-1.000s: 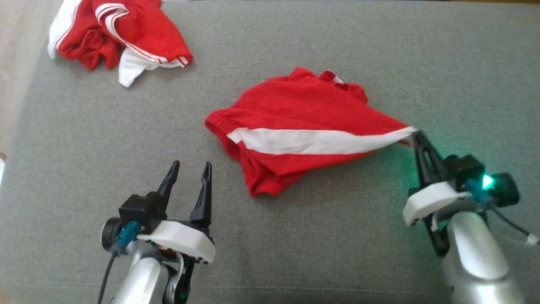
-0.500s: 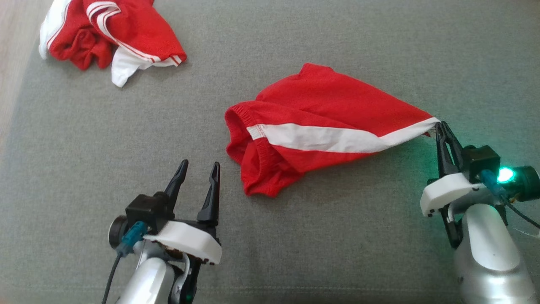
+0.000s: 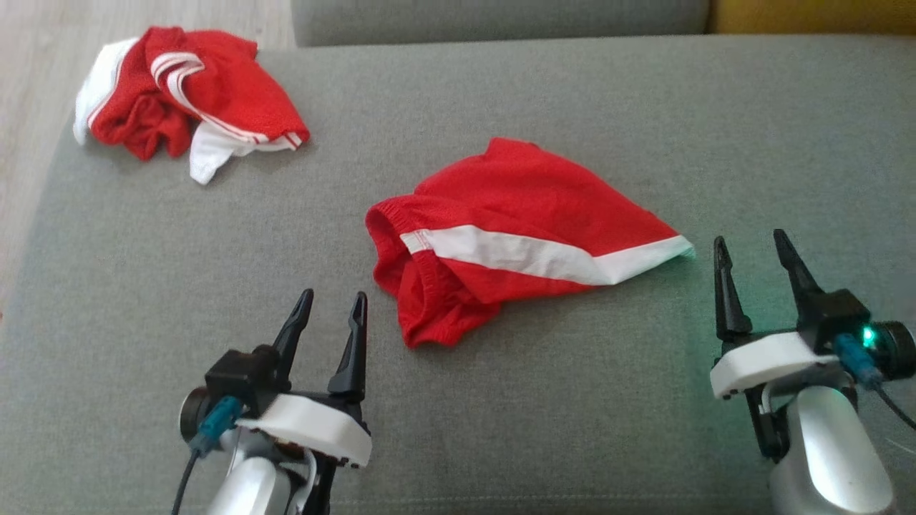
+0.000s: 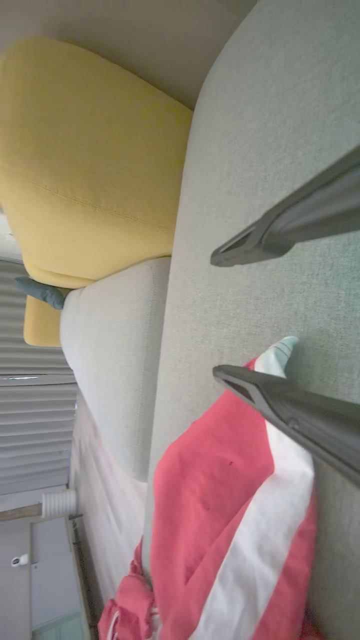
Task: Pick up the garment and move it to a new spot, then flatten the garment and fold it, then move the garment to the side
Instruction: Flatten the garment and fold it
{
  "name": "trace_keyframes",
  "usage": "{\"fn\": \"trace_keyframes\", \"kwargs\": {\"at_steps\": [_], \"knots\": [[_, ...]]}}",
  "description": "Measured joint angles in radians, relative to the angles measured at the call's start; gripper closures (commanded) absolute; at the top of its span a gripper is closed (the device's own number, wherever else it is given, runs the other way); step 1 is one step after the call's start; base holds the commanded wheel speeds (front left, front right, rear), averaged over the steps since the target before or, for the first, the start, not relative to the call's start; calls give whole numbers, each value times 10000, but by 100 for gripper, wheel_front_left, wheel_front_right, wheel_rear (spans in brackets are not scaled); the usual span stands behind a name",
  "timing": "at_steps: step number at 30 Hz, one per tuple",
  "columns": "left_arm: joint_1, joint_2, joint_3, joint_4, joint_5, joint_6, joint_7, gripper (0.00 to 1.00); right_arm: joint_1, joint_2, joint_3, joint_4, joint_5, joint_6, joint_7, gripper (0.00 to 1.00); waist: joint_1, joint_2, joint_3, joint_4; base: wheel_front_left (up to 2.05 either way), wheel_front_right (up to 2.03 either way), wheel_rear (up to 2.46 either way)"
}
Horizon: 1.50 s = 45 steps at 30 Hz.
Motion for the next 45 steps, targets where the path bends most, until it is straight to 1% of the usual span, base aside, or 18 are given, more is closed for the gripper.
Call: {"fn": "trace_keyframes", "kwargs": {"at_steps": [7, 12, 15, 20, 41, 43, 45], "knots": [[515, -61, 104, -412, -4, 25, 0, 0, 844, 2, 245, -1053, 802, 0, 0, 0, 0, 0, -678, -117, 0, 0, 0], [1257, -102, 163, -619, -31, 190, 0, 0, 1487, 4, 378, -1503, 1266, 0, 0, 0, 0, 0, -1155, -167, 0, 0, 0], [1522, -105, 364, -769, -29, 286, 0, 0, 1730, 6, 550, -1668, 1542, 0, 0, 0, 0, 0, -1261, -174, 0, 0, 0], [1538, -111, 431, -909, 2, 366, 0, 0, 1789, 8, 631, -1693, 1716, 0, 0, 0, 0, 0, -1291, -139, 0, 0, 0], [1536, -148, 608, -970, 244, 360, 0, 0, 1788, 8, 788, -1517, 1852, 0, 0, 0, 0, 0, -1157, -122, 0, 0, 0], [1499, -148, 579, -963, 385, 307, 0, 0, 1784, 8, 786, -1475, 1896, 0, 0, 0, 0, 0, -1075, -123, 0, 0, 0], [1307, -148, 407, -838, 395, 165, 0, 0, 1772, 8, 786, -1450, 1925, 0, 0, 0, 0, 0, -962, -125, 0, 0, 0]]}}
